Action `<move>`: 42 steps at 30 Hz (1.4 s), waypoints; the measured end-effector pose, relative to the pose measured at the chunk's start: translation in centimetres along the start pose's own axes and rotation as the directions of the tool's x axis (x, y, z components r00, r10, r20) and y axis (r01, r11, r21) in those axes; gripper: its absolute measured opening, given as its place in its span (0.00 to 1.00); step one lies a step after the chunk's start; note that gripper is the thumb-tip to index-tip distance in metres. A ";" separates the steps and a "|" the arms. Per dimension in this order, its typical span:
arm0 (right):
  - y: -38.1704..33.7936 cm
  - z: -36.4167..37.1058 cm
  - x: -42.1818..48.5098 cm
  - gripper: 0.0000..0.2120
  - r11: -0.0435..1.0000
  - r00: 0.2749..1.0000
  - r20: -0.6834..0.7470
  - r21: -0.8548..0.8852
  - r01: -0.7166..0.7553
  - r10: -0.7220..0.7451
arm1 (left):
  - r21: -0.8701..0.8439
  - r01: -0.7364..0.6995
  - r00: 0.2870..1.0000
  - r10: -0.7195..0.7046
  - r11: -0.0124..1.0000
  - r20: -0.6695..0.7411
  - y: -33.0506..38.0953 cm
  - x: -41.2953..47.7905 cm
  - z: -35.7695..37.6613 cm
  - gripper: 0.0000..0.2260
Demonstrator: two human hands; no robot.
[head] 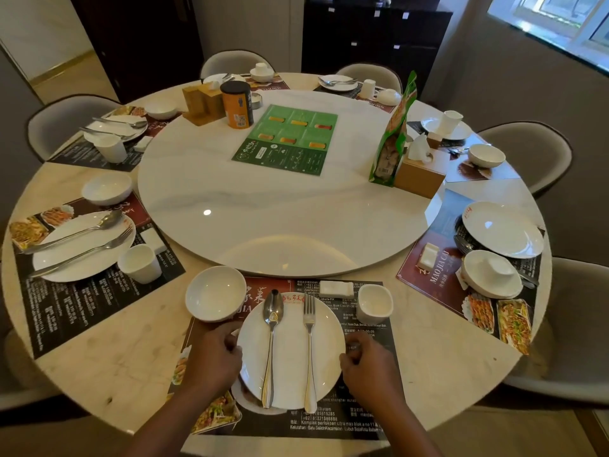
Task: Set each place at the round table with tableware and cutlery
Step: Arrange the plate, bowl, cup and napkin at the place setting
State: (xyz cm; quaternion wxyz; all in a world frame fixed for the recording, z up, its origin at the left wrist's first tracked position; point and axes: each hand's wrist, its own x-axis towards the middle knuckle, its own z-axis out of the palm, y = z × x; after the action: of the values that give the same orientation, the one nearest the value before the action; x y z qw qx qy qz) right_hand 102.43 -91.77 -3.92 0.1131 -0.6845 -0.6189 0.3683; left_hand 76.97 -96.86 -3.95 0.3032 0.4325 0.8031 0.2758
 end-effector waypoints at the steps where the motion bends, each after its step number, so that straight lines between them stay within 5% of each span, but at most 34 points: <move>1: -0.1 0.0 0.2 0.13 1.000 1.000 -0.003 0.003 0.000 0.000 | -0.001 -0.011 1.000 0.011 1.000 -0.001 0.0 0.2 0.0 0.19; 42: 0.8 0.5 -0.4 0.12 0.995 0.998 -0.047 0.089 -0.044 0.048 | -0.031 0.005 0.998 -0.007 1.000 -0.066 -1.6 -0.3 0.7 0.16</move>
State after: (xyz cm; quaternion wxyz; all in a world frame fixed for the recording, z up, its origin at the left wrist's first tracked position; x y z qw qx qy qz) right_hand 102.72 -92.40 -4.58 0.1498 -0.7017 -0.5832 0.3809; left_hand 76.75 -97.71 -5.41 0.2841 0.4160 0.8097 0.3011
